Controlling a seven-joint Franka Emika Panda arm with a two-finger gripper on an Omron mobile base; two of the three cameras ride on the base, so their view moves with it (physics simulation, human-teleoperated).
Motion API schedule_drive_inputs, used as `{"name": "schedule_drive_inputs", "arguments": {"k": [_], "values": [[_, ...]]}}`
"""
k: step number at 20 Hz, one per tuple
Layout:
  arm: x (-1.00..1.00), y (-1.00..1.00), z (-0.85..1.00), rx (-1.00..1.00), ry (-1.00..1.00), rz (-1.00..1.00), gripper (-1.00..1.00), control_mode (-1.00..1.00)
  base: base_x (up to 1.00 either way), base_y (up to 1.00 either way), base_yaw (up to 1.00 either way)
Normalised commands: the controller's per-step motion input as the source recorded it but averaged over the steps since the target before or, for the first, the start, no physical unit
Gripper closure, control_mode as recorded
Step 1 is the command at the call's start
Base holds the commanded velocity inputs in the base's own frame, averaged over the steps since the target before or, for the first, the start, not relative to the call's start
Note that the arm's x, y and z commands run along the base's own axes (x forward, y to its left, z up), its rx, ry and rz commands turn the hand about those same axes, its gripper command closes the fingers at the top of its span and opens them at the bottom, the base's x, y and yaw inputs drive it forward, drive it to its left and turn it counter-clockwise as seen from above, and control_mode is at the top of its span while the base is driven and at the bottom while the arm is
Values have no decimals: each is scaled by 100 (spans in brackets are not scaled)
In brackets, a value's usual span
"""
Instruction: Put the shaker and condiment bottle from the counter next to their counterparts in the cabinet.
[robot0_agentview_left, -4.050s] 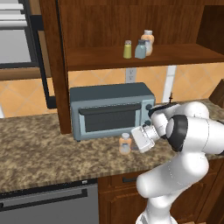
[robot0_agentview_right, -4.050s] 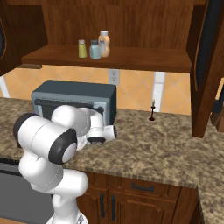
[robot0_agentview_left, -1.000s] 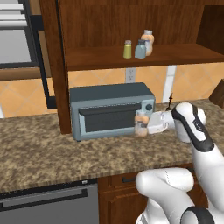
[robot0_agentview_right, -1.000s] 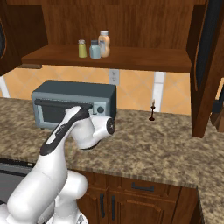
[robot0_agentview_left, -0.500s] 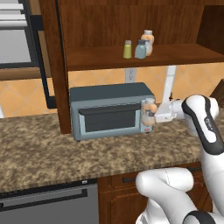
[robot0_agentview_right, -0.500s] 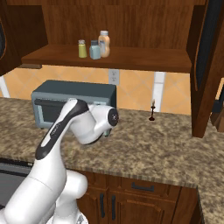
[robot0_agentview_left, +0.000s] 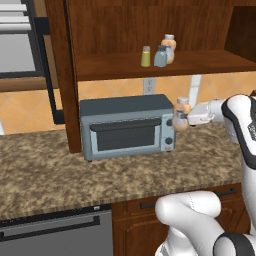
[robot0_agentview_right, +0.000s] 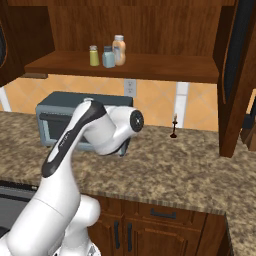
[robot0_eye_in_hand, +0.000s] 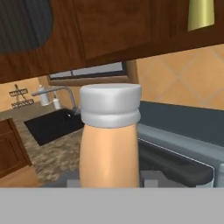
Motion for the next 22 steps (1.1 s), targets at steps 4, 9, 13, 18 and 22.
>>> {"name": "schedule_drive_inputs", "arguments": {"k": [4,9,13,18,22], "values": [[0,-30,47,0,-2,-2,100,-100,0,0,0],[0,-31,51,0,-2,-3,100,-100,0,0,0],[0,-29,50,0,-2,-4,100,-100,0,0,0],[9,-33,46,0,-5,-4,100,-100,0,0,0],[14,-27,47,0,-8,-3,100,-100,0,0,0]]}}
